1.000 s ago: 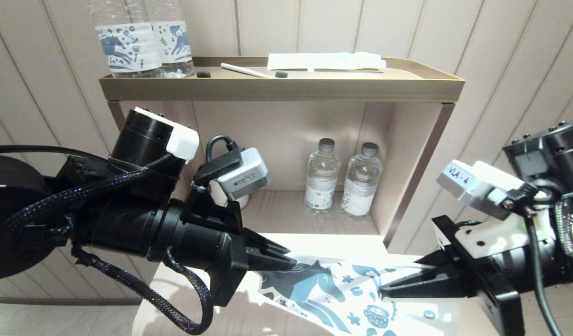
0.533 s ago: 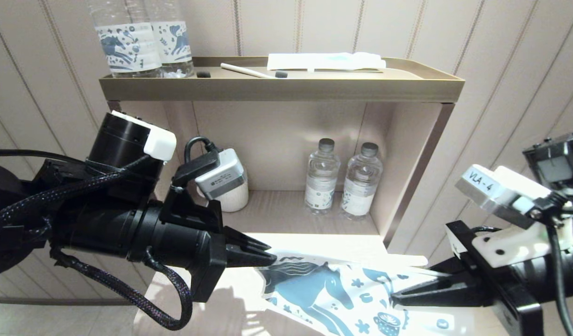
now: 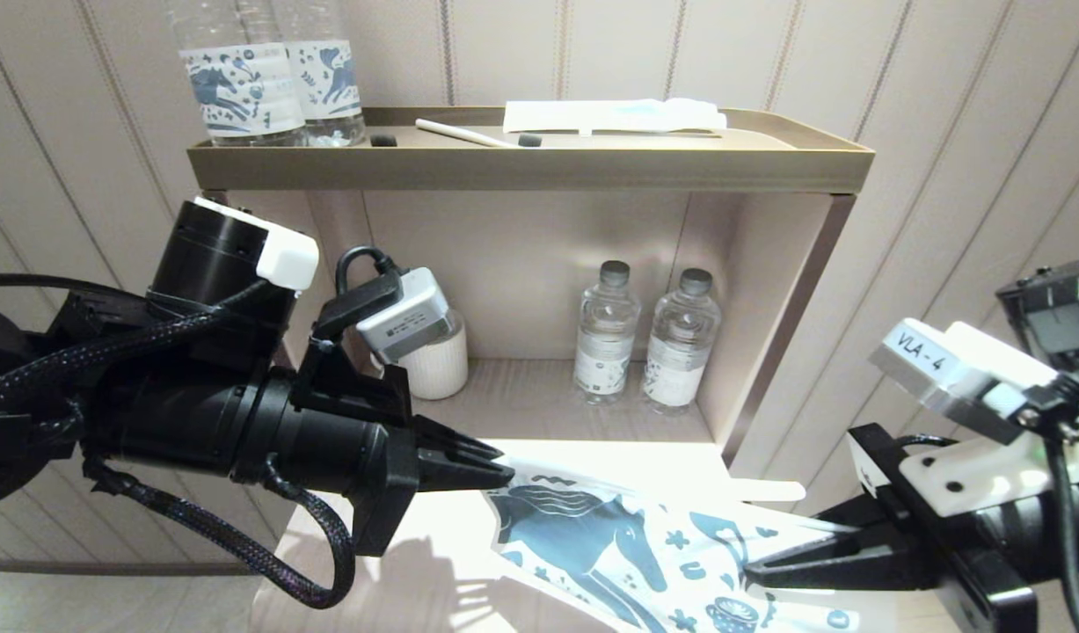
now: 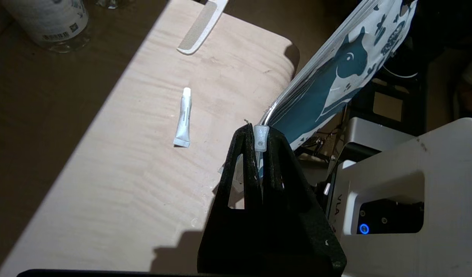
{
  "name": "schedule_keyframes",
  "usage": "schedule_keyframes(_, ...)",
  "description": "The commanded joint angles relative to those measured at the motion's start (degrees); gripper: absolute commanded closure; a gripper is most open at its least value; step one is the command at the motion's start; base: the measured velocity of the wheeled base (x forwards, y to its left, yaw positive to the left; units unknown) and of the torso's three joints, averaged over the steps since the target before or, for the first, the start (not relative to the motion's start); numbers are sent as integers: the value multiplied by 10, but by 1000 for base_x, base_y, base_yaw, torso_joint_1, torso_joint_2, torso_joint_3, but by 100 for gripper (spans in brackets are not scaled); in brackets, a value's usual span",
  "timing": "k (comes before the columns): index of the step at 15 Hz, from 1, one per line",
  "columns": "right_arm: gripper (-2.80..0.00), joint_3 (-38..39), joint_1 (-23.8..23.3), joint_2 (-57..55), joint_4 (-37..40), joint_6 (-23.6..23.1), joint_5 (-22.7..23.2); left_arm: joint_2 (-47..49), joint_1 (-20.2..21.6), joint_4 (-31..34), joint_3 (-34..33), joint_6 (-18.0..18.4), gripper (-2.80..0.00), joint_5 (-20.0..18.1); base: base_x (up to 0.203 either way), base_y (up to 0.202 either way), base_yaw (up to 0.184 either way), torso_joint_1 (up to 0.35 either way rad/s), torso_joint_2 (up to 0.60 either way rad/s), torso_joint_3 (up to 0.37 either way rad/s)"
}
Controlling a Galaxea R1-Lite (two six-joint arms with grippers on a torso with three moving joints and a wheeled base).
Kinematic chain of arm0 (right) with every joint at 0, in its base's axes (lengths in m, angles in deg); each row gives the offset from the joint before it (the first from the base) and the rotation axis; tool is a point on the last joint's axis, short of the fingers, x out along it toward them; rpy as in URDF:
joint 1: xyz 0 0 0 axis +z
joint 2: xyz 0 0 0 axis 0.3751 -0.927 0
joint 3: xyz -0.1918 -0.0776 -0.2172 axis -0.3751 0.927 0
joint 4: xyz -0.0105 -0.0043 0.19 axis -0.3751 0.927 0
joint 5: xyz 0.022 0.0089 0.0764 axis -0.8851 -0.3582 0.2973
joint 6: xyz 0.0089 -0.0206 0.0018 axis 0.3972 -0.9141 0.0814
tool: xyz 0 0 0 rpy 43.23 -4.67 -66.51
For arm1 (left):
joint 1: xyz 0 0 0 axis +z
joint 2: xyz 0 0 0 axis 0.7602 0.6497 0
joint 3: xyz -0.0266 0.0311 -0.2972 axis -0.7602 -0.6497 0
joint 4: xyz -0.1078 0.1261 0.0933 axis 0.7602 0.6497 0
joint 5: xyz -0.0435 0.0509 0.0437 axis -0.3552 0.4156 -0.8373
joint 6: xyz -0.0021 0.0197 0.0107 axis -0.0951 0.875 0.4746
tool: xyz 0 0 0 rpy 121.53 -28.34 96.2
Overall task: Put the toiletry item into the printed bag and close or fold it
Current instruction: Open the storage bag, then hand it to the other hand
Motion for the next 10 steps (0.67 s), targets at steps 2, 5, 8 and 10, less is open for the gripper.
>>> schedule_keyframes(2, 0, -2, 1, -4, 0, -2, 3, 4, -1, 0, 0, 2, -280, -3, 0, 0, 0, 0, 0, 0)
schedule_keyframes(5, 0, -3, 2, -3, 0, -2, 3, 8, -1, -1, 0, 2, -280, -3, 0, 0, 0, 0, 0, 0)
schedule_keyframes(8, 0, -4, 3, -2, 0, -2, 4, 8, -1, -1, -4, 17, -280, -12, 0, 0, 0, 0, 0, 0)
schedule_keyframes(10, 0, -5, 3, -4, 1, -2, 14, 6, 0, 0, -7, 18, -280, -33, 0, 0, 0, 0, 0, 0)
